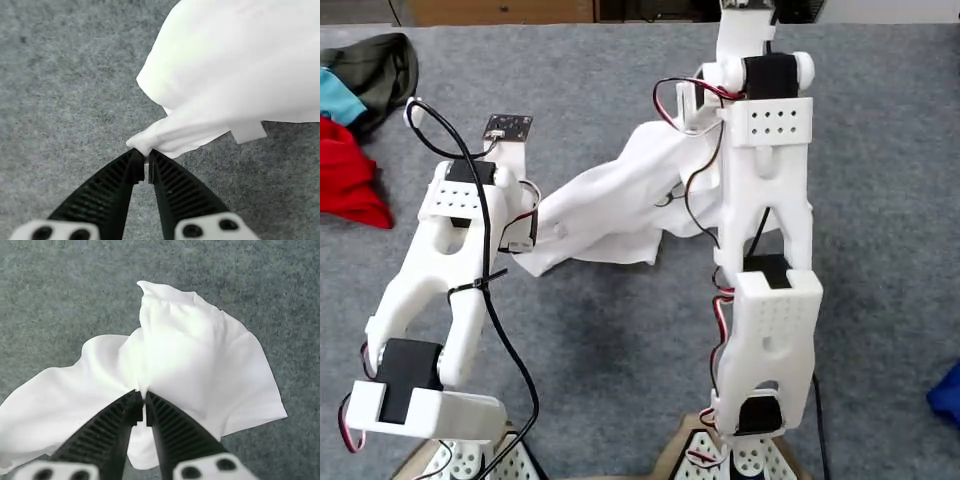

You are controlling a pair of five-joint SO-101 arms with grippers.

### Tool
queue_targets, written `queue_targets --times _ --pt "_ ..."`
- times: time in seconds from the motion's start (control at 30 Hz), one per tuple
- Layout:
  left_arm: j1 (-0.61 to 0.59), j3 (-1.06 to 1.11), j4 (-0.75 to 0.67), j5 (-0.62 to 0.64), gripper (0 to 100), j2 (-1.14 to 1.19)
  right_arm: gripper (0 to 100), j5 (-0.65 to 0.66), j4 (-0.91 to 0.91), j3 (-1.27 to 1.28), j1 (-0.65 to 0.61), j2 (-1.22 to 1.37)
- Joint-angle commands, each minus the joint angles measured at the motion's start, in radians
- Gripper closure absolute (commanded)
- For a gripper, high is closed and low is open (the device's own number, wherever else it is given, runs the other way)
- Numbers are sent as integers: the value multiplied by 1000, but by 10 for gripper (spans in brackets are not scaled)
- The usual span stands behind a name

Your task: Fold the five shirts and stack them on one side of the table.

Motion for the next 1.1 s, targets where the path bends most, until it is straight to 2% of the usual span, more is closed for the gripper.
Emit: queue_targets --times 0.0,0.33,0.57,0.73,0.93,1.07 --pt "-14 -18 8 48 981 -51 991 -5 11 54 -2 -99" --pt "-48 -215 146 63 981 -51 991 28 12 119 -2 -133" --pt "-109 -270 158 60 981 -51 992 20 11 87 -4 -242" --pt "-129 -353 161 66 981 -53 992 -87 11 36 -1 -390" --pt "-87 -606 281 68 981 -53 992 -97 9 -16 18 -575" --pt "-78 -873 430 107 981 -53 991 -91 6 -70 42 -673"
